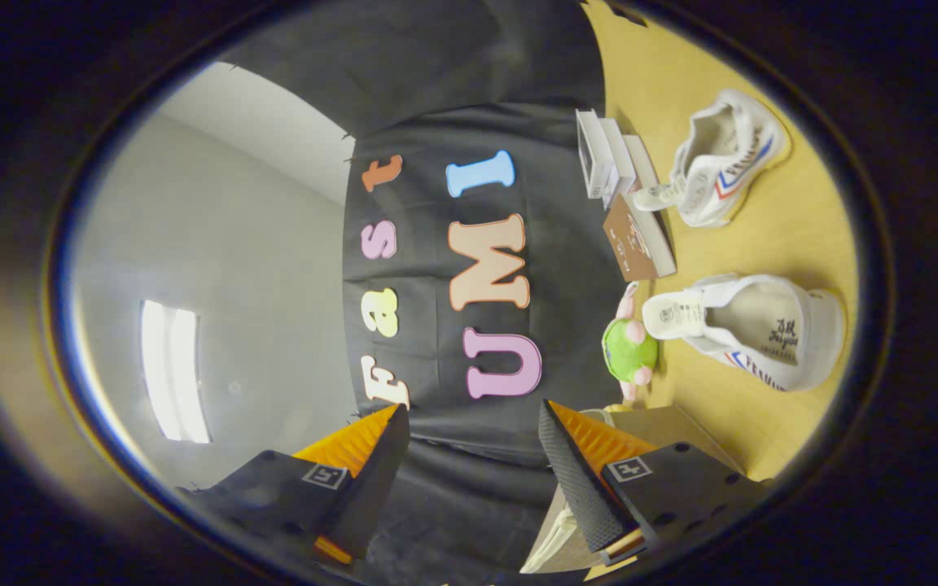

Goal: Open the storage box then place both shoes into the box .Put the left shoe in first, then the right shoe, with the right side of both shoes facing outward in a uniform manner.

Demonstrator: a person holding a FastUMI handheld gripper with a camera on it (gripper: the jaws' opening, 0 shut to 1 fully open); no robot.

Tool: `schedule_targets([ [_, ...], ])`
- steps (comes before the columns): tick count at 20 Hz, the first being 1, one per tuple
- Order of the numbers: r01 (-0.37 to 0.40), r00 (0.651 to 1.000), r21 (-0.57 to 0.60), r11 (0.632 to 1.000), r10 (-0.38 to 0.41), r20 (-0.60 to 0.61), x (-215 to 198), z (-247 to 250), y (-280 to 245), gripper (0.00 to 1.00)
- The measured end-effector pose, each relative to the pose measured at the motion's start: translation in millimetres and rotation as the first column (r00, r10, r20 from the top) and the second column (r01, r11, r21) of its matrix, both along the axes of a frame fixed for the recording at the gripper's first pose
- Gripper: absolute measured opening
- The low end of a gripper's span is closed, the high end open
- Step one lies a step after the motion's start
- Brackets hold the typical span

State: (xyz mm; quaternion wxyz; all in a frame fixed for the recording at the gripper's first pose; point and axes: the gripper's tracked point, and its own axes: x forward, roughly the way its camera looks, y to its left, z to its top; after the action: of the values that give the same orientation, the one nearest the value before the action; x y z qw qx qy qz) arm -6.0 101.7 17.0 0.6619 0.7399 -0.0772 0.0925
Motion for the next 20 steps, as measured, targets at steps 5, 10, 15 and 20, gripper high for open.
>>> schedule_targets([
  [5, -0.008, 0.997, 0.150, 0.989, 0.019, -0.072, 5.4, -29.1, 13.3, 0.99],
  [10, -0.059, 0.973, 0.184, 0.981, 0.098, -0.211, 13.2, -69.1, 37.3, 0.99],
  [15, -0.117, 0.947, 0.180, 0.977, 0.164, -0.275, 14.3, -91.2, 67.7, 0.99],
  [20, -0.137, 0.933, 0.245, 0.960, 0.208, -0.293, 17.4, -97.4, 72.4, 0.99],
])
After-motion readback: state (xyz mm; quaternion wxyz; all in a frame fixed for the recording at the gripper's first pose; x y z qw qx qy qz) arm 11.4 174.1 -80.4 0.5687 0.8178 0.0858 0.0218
